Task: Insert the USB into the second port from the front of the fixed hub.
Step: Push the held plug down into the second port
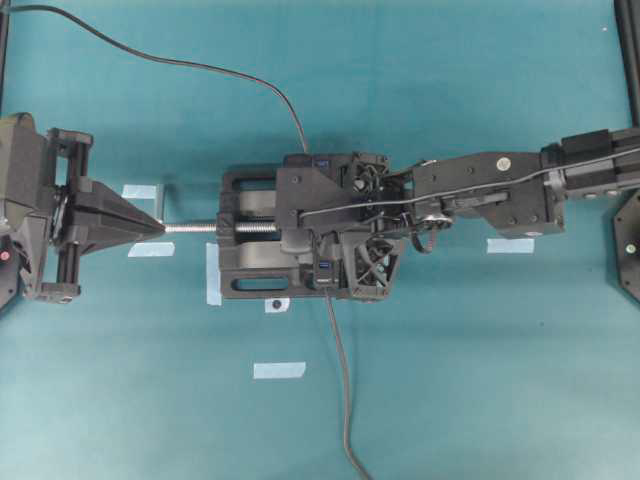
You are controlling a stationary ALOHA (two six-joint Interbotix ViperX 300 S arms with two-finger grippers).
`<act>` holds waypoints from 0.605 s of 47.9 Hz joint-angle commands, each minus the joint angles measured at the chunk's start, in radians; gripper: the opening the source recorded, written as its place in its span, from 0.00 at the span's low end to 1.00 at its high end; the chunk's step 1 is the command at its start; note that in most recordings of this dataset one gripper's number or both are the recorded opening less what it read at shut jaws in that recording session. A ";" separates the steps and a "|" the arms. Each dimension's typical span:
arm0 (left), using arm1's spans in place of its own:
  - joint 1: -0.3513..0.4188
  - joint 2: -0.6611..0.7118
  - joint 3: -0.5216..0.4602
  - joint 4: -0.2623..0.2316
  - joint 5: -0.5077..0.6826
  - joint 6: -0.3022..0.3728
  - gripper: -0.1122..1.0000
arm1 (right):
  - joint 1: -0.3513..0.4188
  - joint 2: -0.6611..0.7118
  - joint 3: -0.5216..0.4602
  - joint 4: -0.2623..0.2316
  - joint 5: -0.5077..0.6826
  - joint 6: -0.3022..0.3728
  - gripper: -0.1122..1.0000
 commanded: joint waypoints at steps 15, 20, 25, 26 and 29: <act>0.000 0.000 -0.014 0.002 -0.008 -0.002 0.10 | 0.018 -0.005 0.002 0.003 0.009 0.012 0.19; 0.000 -0.002 -0.014 0.002 -0.008 -0.002 0.10 | 0.018 -0.011 -0.011 0.003 0.009 0.008 0.18; -0.002 0.000 -0.014 0.003 -0.008 -0.002 0.10 | 0.017 -0.015 -0.021 0.003 0.009 0.006 0.18; 0.000 -0.002 -0.014 0.002 -0.009 -0.002 0.10 | 0.017 -0.015 -0.023 0.003 0.009 0.006 0.18; 0.000 -0.002 -0.014 0.002 -0.009 -0.002 0.10 | 0.015 -0.017 -0.029 0.003 0.009 0.005 0.18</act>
